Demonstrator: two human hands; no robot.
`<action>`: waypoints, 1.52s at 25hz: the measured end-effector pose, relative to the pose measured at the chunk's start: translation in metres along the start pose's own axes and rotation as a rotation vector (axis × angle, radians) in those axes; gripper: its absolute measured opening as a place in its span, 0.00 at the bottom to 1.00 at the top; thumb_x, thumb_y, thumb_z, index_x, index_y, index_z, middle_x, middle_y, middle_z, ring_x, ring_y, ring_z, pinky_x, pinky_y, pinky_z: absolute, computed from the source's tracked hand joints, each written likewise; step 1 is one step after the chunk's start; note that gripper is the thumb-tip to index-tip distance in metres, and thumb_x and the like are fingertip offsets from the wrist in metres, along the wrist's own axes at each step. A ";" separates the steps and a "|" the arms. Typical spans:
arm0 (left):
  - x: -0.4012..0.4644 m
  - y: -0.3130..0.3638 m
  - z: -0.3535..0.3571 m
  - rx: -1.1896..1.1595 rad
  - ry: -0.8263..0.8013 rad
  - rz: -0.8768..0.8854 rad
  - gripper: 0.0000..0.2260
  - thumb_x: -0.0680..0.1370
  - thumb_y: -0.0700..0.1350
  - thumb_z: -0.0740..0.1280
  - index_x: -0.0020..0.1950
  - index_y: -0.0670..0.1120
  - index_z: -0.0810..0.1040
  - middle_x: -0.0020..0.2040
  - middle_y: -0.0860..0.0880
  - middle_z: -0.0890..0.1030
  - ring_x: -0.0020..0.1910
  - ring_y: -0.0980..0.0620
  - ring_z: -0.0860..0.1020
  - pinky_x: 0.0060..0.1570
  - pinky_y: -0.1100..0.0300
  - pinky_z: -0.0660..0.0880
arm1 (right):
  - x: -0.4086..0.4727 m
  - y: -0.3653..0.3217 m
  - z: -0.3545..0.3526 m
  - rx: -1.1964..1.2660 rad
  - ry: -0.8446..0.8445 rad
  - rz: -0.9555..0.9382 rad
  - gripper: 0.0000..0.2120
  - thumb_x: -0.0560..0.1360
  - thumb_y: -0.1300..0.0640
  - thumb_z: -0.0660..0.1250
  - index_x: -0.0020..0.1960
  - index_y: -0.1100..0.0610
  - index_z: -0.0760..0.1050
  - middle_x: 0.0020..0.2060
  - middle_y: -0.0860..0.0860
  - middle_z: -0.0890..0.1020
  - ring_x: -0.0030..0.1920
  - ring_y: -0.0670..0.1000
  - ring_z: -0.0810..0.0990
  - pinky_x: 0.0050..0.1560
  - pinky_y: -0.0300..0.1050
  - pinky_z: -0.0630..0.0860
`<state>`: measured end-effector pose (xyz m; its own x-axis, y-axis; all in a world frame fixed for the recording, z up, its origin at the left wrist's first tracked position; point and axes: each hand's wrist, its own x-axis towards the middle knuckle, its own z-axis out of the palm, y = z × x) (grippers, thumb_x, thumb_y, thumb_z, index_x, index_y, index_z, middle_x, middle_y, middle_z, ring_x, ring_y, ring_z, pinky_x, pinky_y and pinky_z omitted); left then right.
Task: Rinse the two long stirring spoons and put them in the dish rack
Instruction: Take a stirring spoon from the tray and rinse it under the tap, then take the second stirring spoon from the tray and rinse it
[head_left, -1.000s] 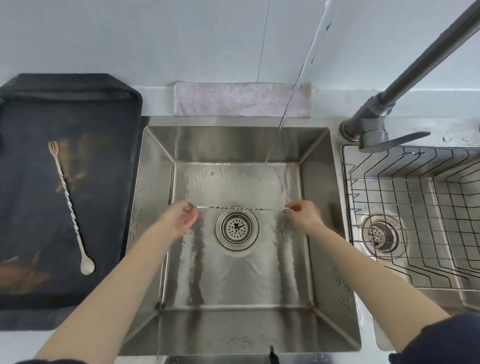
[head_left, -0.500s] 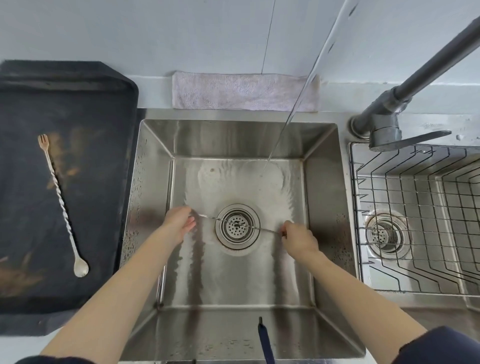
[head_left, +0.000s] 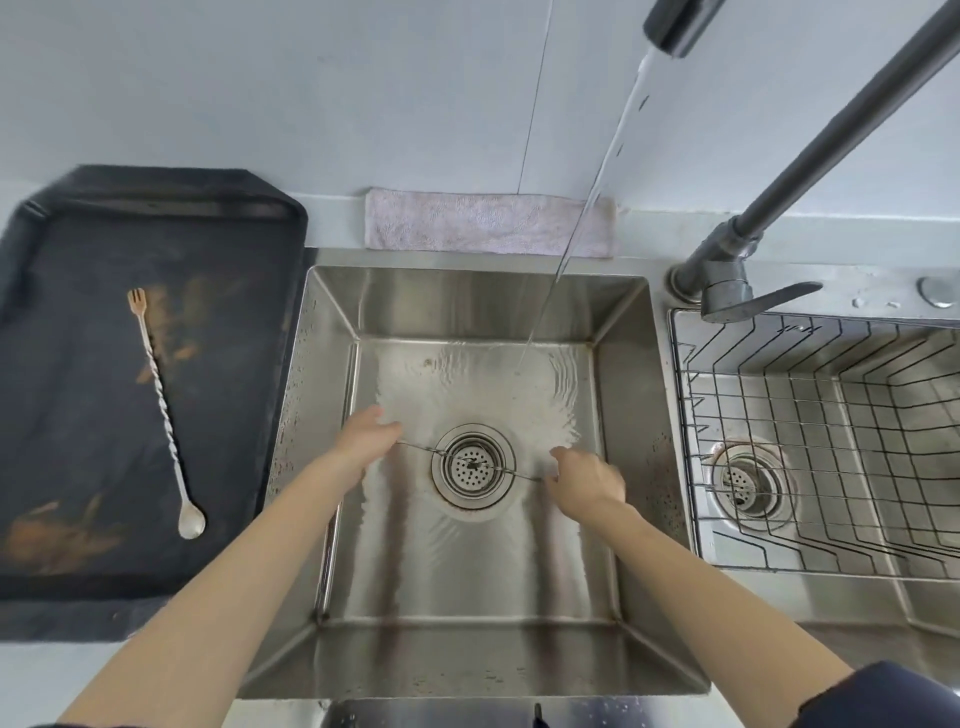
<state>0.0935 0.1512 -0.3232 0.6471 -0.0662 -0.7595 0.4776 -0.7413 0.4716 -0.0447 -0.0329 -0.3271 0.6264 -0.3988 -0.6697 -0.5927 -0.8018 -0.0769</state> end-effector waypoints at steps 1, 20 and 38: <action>-0.005 0.002 -0.004 0.098 -0.002 0.061 0.22 0.78 0.39 0.60 0.72 0.38 0.62 0.73 0.41 0.65 0.71 0.44 0.66 0.67 0.57 0.64 | -0.005 -0.004 -0.004 0.013 0.014 -0.016 0.18 0.78 0.59 0.56 0.67 0.57 0.67 0.64 0.57 0.74 0.65 0.59 0.72 0.61 0.51 0.71; -0.097 -0.022 -0.137 0.545 0.291 0.457 0.16 0.79 0.44 0.59 0.66 0.45 0.71 0.65 0.44 0.76 0.62 0.43 0.74 0.63 0.52 0.71 | -0.095 -0.159 -0.045 0.266 0.184 -0.391 0.16 0.76 0.58 0.59 0.63 0.55 0.73 0.60 0.55 0.79 0.61 0.58 0.75 0.59 0.51 0.73; -0.045 -0.068 -0.178 0.585 0.366 0.178 0.17 0.76 0.57 0.62 0.46 0.43 0.78 0.43 0.46 0.80 0.44 0.45 0.79 0.45 0.56 0.75 | -0.096 -0.292 -0.007 0.000 0.206 -0.533 0.17 0.77 0.51 0.63 0.60 0.60 0.71 0.56 0.57 0.76 0.55 0.60 0.78 0.51 0.49 0.72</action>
<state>0.1380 0.3235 -0.2409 0.8928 -0.0669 -0.4454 0.0151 -0.9839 0.1782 0.0715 0.2364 -0.2355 0.9245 -0.0180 -0.3807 -0.1678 -0.9161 -0.3642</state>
